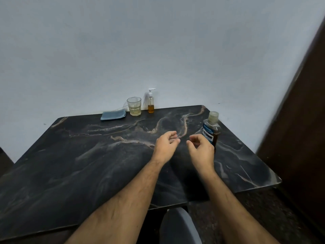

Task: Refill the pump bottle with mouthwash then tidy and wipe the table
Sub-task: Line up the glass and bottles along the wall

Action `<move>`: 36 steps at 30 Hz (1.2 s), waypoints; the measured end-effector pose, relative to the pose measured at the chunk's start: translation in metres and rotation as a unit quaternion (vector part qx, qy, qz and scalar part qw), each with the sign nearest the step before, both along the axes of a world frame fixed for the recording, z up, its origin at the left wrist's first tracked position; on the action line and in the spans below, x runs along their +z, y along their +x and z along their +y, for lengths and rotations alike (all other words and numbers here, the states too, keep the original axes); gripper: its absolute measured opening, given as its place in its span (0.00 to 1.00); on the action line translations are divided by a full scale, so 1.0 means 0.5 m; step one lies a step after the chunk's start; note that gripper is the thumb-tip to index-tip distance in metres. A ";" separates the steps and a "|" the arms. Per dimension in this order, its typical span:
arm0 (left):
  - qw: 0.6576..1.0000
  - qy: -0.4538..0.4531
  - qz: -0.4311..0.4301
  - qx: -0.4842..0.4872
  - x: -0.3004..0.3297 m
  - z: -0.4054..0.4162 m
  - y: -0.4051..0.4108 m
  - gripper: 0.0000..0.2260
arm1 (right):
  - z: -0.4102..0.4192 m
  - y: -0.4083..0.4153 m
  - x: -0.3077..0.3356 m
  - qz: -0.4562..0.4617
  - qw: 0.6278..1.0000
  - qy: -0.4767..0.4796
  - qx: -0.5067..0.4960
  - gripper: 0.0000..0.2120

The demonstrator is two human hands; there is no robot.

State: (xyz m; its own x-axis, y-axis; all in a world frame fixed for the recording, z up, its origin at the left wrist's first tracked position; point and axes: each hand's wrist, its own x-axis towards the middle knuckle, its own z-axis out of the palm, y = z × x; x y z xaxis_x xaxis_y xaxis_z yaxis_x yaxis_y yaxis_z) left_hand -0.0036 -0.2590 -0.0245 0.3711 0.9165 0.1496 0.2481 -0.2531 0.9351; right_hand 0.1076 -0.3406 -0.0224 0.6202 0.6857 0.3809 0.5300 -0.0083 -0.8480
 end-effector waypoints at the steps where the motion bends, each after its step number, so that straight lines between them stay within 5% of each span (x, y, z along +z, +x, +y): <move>1: 1.000 0.002 0.002 -0.008 0.002 -0.007 0.014 0.20 | -0.014 0.012 -0.001 0.000 1.000 0.006 -0.015 0.04; 8: 0.998 -0.022 0.024 -0.058 0.034 -0.010 0.118 0.21 | -0.065 0.119 -0.004 0.043 0.992 -0.020 -0.119 0.06; 15: 0.993 -0.047 0.047 -0.098 0.058 0.012 0.174 0.26 | -0.033 0.171 -0.007 0.039 0.993 -0.097 -0.053 0.25; 22: 0.986 -0.069 0.041 -0.145 0.054 0.013 0.203 0.26 | -0.008 0.185 0.000 0.042 0.995 -0.088 -0.038 0.13; 36: 0.997 -0.030 -0.006 -0.070 0.054 0.081 0.113 0.14 | 0.061 0.158 0.035 0.096 0.992 -0.033 0.070 0.12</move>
